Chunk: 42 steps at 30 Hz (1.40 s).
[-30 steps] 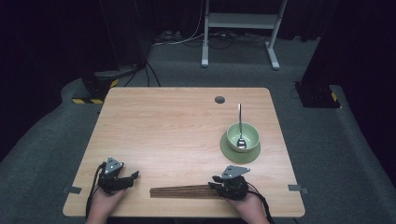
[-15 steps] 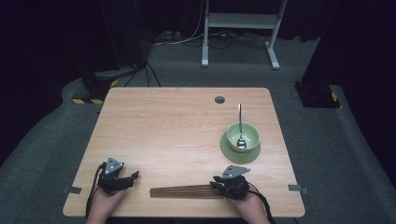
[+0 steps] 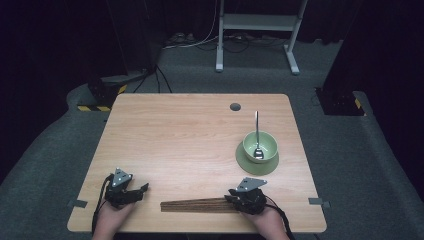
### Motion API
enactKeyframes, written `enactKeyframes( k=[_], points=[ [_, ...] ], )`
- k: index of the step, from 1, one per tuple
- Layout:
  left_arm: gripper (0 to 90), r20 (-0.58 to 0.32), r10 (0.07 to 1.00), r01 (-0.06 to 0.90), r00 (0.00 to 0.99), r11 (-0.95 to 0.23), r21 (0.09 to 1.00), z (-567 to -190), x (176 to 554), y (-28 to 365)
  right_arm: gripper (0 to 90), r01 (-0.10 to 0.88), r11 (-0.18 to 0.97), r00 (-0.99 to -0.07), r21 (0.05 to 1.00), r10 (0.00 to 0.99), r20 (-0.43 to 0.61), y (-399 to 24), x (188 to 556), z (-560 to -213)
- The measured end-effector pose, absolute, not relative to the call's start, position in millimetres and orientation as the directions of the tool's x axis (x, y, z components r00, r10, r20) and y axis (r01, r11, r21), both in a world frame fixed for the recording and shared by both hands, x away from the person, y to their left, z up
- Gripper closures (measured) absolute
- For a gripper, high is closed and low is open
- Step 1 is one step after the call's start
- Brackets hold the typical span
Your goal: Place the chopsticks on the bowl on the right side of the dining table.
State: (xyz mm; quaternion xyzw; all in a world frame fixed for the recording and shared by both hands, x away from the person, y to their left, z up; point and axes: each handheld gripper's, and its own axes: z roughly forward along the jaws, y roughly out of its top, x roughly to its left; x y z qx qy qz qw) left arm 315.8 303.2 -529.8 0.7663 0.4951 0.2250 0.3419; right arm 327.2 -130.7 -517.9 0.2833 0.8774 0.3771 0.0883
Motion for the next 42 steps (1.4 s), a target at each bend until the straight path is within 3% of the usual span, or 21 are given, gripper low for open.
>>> enactKeyframes(
  k=[37, 42],
  points=[
    [26.2, 0.013, 0.915, 0.601, 0.403, -0.276, 0.750, -530, 315, 302, 82.0, 0.456, 0.514, -0.782, 0.726, 0.621, 0.050, -136, 337, -522],
    [26.4, 0.008, 0.914, 0.604, 0.407, -0.275, 0.748, -530, 316, 303, 76.7, 0.449, 0.516, -0.787, 0.730, 0.615, 0.049, -135, 338, -522]
  ],
)
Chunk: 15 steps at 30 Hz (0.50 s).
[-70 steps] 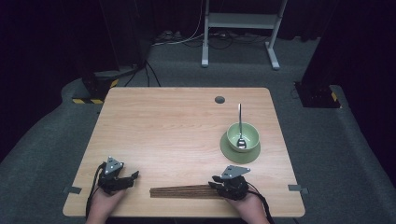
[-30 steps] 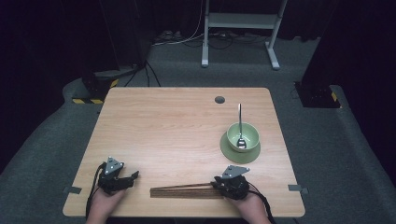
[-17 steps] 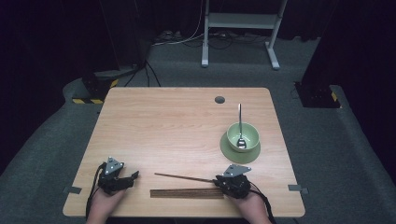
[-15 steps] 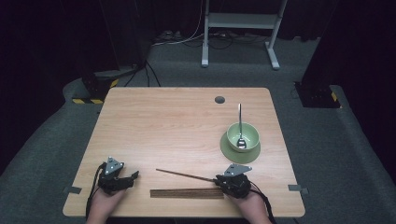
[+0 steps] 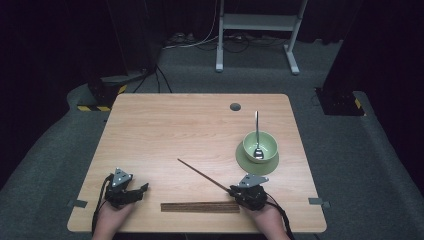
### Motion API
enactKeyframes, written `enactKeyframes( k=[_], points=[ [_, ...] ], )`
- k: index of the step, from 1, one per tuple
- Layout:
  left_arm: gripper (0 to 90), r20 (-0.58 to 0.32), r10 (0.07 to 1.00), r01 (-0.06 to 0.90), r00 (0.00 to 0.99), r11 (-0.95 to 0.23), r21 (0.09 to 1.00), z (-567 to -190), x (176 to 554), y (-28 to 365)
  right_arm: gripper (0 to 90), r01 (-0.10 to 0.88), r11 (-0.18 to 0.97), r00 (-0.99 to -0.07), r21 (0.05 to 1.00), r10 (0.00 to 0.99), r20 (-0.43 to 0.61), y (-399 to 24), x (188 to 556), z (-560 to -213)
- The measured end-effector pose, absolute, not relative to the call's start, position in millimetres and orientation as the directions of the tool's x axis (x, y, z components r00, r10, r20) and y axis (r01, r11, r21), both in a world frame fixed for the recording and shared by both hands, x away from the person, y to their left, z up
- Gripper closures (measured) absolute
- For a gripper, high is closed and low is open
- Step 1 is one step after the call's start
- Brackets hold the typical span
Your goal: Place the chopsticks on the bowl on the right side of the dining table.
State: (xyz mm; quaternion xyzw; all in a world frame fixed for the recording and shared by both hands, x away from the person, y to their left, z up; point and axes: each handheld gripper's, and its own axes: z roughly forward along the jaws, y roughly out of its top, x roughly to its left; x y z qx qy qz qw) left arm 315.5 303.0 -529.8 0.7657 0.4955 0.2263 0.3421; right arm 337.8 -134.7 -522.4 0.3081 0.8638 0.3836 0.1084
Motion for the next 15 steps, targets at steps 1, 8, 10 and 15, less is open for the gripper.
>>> enactKeyframes(
  k=[1, 8, 10, 15],
  points=[
    [26.5, 0.008, 0.914, 0.604, 0.407, -0.275, 0.748, -530, 316, 303, 76.7, 0.449, 0.516, -0.787, 0.730, 0.615, 0.049, -135, 338, -522],
    [26.7, -0.004, 0.913, 0.608, 0.408, -0.268, 0.748, -530, 316, 304, 66.5, 0.443, 0.467, -0.774, 0.765, 0.631, 0.064, -141, 340, -516],
    [27.1, 0.003, 0.911, 0.604, 0.412, -0.275, 0.748, -530, 316, 303, 66.2, 0.441, 0.469, -0.783, 0.765, 0.618, 0.073, -139, 341, -517],
    [27.1, 0.008, 0.911, 0.600, 0.411, -0.277, 0.750, -530, 316, 303, 65.2, 0.407, 0.494, -0.798, 0.768, 0.601, 0.037, -131, 341, -515]
  ],
)
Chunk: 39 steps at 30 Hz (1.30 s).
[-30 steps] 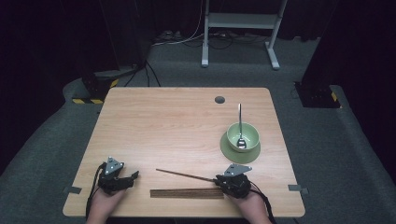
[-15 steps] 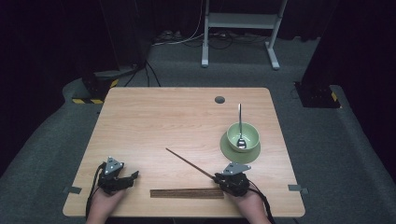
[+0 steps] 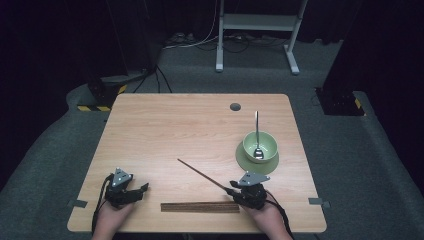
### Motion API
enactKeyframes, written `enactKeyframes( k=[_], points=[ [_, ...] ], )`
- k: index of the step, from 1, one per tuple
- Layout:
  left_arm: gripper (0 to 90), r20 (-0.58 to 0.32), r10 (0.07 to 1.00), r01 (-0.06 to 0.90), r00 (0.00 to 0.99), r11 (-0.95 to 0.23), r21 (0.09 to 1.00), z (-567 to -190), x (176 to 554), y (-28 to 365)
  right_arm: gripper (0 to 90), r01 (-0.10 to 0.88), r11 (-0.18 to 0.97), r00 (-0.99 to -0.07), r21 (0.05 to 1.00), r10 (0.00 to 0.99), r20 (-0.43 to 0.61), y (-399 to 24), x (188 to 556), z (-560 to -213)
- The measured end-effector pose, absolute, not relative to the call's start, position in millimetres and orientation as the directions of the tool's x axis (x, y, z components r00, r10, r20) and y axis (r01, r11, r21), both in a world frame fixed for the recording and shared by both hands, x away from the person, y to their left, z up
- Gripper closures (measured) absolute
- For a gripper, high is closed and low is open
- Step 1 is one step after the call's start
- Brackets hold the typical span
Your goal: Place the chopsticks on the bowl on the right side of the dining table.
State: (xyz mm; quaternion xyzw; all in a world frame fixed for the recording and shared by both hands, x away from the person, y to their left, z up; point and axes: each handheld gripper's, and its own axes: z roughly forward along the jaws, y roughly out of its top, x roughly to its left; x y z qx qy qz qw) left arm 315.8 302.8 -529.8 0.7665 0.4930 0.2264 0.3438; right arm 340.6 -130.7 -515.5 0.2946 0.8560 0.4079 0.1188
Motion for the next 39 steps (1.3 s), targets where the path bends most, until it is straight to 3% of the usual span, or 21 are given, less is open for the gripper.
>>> enactKeyframes(
  k=[9, 12, 17, 21, 31, 39],
  points=[
    [27.4, 0.026, 0.913, 0.596, 0.407, -0.287, 0.750, -529, 315, 302, 63.1, 0.433, 0.525, -0.798, 0.733, 0.601, 0.041, -113, 349, -518],
    [27.4, 0.010, 0.914, 0.602, 0.406, -0.276, 0.750, -530, 315, 303, 68.4, 0.456, 0.528, -0.798, 0.716, 0.599, 0.067, -111, 356, -521],
    [27.5, 0.014, 0.914, 0.599, 0.406, -0.277, 0.751, -530, 315, 302, 75.7, 0.396, 0.570, -0.810, 0.720, 0.587, -0.019, -110, 345, -522],
    [27.6, 0.012, 0.915, 0.602, 0.403, -0.275, 0.750, -530, 314, 303, 83.1, 0.378, 0.588, -0.826, 0.715, 0.563, -0.026, -108, 345, -521],
    [28.3, 0.012, 0.914, 0.600, 0.405, -0.275, 0.751, -530, 314, 303, 83.6, 0.423, 0.580, -0.835, 0.697, 0.547, 0.051, -108, 354, -519],
    [27.0, -0.005, 0.913, 0.609, 0.408, -0.269, 0.747, -530, 316, 304, 84.0, 0.389, 0.604, -0.839, 0.696, 0.544, -0.003, -104, 350, -518]
  ],
)
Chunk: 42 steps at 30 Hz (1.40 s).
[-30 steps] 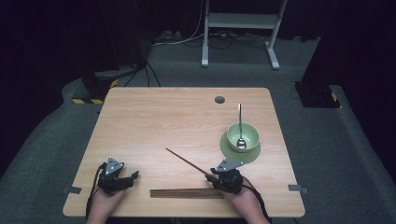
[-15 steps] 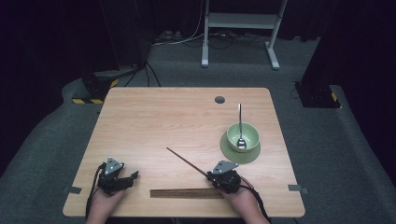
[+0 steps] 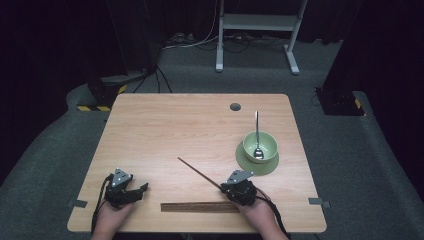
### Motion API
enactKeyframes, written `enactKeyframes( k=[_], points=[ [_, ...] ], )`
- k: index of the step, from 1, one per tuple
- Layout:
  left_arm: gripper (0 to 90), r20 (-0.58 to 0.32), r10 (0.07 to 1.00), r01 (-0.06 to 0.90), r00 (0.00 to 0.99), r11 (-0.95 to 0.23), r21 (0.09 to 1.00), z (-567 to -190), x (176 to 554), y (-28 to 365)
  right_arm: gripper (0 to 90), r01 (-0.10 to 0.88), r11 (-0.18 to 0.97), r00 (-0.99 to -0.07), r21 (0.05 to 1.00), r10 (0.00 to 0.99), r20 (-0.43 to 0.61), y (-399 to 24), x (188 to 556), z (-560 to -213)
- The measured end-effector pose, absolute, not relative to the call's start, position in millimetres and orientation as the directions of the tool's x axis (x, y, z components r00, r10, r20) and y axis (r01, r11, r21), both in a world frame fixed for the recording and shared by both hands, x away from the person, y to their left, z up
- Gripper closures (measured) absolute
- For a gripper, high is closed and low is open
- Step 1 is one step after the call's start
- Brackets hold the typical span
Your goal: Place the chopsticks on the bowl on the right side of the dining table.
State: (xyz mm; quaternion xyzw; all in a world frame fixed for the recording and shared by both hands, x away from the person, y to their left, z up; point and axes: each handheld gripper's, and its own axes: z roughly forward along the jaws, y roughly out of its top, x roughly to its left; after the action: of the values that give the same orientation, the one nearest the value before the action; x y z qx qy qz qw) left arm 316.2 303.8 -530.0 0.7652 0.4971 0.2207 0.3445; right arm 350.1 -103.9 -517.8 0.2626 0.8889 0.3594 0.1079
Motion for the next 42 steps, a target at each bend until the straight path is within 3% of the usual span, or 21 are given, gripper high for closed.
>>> enactKeyframes(
  k=[15, 20, 37, 40, 42],
  points=[
    [12.5, -0.001, 0.909, 0.624, 0.416, -0.285, 0.727, -530, 318, 299, 84.0, 0.360, 0.573, -0.827, 0.736, 0.561, -0.032, -111, 342, -503],
    [2.8, 0.001, 0.923, 0.648, 0.386, -0.271, 0.712, -531, 322, 299, 84.0, 0.350, 0.575, -0.826, 0.740, 0.562, -0.045, -112, 341, -501],
    [0.4, -0.004, 0.930, 0.658, 0.368, -0.258, 0.707, -532, 337, 301, 84.0, 0.349, 0.534, -0.817, 0.771, 0.576, -0.029, -121, 340, -493],
    [9.3, -0.008, 0.941, 0.651, 0.337, -0.227, 0.724, -531, 336, 303, 84.0, 0.343, 0.521, -0.815, 0.781, 0.579, -0.029, -122, 340, -489],
    [9.4, -0.009, 0.942, 0.652, 0.337, -0.226, 0.724, -531, 335, 303, 84.0, 0.342, 0.520, -0.813, 0.783, 0.581, -0.031, -123, 340, -488]
  ],
)
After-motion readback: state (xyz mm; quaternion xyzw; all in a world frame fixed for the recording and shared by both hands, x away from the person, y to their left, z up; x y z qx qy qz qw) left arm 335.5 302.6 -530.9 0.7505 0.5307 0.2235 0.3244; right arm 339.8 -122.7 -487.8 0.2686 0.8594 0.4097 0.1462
